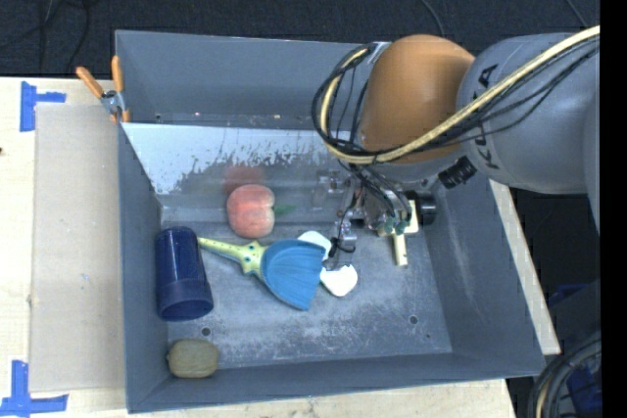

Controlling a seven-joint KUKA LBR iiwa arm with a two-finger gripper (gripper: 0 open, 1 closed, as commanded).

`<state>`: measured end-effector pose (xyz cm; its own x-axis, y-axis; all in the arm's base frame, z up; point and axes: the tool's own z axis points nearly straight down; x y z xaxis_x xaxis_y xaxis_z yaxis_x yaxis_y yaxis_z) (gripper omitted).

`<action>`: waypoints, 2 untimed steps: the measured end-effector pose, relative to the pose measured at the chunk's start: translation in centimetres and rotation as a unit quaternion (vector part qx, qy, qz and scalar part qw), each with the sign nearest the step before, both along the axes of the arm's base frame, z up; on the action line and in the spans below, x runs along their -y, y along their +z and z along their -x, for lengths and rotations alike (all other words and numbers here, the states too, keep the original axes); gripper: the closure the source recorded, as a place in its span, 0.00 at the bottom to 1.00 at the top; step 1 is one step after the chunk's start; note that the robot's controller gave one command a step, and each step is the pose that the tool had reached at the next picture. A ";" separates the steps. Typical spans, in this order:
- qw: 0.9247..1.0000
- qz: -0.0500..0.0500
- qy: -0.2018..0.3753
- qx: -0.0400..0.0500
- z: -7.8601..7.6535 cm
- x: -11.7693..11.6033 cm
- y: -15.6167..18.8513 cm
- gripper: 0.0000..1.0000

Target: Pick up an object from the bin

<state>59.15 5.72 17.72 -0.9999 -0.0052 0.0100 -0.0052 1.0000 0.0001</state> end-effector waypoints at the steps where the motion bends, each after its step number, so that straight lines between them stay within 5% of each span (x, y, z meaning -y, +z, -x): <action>1: 1.000 0.000 -0.001 0.004 -0.2 0.0 0.5 0.00; 2: 0.999 0.000 -0.051 0.003 1.8 -2.9 -5.6 0.00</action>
Offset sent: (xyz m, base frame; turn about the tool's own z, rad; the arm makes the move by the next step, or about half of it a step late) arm -0.0364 0.0548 -0.1072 0.1796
